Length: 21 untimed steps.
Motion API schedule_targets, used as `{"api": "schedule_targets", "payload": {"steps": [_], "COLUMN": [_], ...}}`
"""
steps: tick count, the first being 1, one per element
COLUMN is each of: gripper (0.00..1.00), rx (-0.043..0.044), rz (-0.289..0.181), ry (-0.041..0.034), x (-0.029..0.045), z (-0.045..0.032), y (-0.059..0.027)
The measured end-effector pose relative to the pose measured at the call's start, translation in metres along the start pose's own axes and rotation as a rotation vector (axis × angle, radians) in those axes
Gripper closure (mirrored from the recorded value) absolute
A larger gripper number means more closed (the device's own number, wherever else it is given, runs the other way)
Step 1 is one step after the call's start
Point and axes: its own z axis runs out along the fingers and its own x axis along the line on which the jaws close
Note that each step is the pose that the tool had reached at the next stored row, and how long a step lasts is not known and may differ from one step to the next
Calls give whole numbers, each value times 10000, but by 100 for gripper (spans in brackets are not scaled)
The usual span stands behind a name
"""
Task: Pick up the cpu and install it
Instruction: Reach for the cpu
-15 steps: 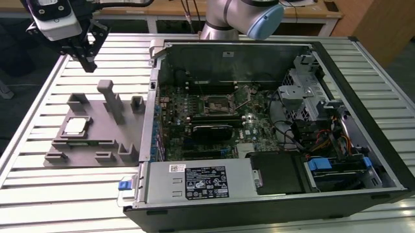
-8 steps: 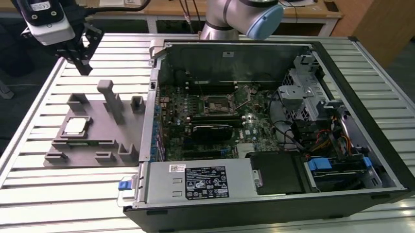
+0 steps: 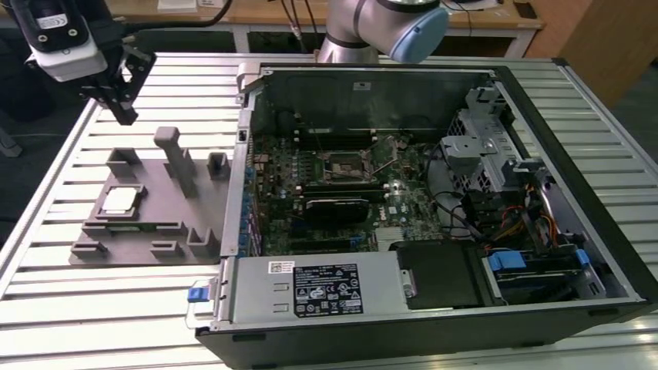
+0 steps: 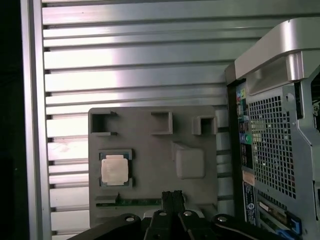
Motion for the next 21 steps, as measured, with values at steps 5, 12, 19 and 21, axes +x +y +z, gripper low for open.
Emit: {"api": "schedule_targets", "payload": {"steps": [5,12,19,21], "gripper": [89,89,89,89], "rx": [2,2,3,2], "rz": [0,0,1,1], "ry": [3,3,4,2], "x": [71,153,279,319], "z": [84,209,332,368], "y": [-9,-21,-36,-40]}}
